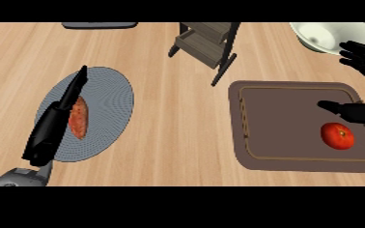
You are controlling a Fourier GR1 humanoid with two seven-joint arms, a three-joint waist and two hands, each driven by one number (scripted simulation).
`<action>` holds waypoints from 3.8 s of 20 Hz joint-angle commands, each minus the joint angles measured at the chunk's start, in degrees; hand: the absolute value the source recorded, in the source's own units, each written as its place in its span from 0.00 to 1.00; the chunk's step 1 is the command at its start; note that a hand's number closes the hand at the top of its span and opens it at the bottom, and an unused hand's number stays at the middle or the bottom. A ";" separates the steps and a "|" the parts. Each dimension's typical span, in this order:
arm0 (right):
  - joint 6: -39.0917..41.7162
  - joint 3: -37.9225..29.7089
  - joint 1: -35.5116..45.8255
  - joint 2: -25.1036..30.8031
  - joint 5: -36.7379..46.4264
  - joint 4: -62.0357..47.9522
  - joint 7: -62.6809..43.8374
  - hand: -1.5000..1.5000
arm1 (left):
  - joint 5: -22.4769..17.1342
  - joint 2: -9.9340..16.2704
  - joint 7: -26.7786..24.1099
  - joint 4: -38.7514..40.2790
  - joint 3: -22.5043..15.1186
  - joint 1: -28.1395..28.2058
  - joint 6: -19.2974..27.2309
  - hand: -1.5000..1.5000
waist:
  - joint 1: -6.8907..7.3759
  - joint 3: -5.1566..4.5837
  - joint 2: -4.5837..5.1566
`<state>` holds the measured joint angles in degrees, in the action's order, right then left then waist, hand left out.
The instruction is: Pick the tomato from the tray and place it in the tiered basket
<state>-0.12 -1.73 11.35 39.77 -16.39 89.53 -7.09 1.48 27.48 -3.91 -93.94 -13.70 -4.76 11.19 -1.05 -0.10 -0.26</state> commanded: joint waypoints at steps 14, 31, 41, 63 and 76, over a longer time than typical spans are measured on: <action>13.50 10.46 0.52 24.83 7.16 26.58 -52.37 0.00 | 2.45 -2.64 0.75 -0.45 -0.66 -0.70 0.04 0.50 | 0.99 -0.01 0.11; 13.61 27.66 5.91 15.32 25.22 17.25 -65.28 0.00 | 4.75 -4.48 -0.14 0.76 0.39 -1.01 -2.56 0.50 | 1.85 0.04 0.41; 17.18 27.97 3.49 13.58 26.52 15.77 -64.13 0.00 | 5.89 -5.24 1.53 -0.41 2.57 -1.35 -3.33 0.50 | 1.13 0.06 0.21; 14.51 20.47 -6.76 9.57 39.83 10.65 -54.71 0.00 | 7.66 -7.57 1.06 0.32 7.00 -2.18 -7.95 0.50 | 1.06 0.10 0.26; 15.04 12.52 -10.95 1.08 48.89 5.93 -45.86 0.00 | 12.31 -12.12 2.61 -1.54 7.79 -0.89 -9.33 0.50 | 0.87 0.10 0.20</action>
<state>14.02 13.14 3.08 43.01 30.19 93.62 -52.87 12.36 16.56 -2.98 -94.32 -6.38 -5.09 2.34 0.02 0.01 -0.01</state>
